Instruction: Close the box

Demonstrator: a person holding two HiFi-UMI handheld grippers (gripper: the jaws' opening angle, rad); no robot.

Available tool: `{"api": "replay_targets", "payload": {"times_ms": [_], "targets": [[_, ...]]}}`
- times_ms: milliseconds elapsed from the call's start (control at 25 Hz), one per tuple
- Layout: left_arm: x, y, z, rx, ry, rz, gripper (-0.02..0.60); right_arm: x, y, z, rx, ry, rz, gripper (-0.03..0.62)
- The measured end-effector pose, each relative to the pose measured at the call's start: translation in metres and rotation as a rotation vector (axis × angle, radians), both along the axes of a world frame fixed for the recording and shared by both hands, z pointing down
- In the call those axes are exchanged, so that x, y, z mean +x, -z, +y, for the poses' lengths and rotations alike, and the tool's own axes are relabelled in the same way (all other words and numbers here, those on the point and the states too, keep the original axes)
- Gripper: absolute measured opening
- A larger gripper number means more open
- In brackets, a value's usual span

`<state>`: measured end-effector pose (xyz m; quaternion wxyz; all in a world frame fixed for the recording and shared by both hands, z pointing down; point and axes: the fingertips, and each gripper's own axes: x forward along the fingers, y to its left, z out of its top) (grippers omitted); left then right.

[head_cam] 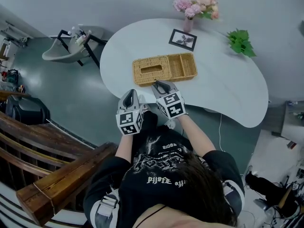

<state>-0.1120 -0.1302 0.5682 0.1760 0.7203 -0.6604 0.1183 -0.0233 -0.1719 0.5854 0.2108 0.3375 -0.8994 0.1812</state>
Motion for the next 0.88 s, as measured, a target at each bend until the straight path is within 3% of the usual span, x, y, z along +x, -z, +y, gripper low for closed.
{"api": "replay_targets", "payload": {"times_ms": [320, 560, 880], "targets": [[0.015, 0.004, 0.005, 0.05, -0.033, 0.055, 0.026, 0.021, 0.014, 0.008, 0.023, -0.087, -0.079, 0.127], [0.031, 0.002, 0.011, 0.063, -0.057, 0.057, 0.026, 0.055, 0.014, 0.012, 0.064, -0.209, -0.062, 0.027], [0.04, 0.002, 0.016, 0.076, -0.086, 0.066, 0.026, 0.068, 0.006, 0.024, 0.061, -0.252, -0.047, 0.025]]}}
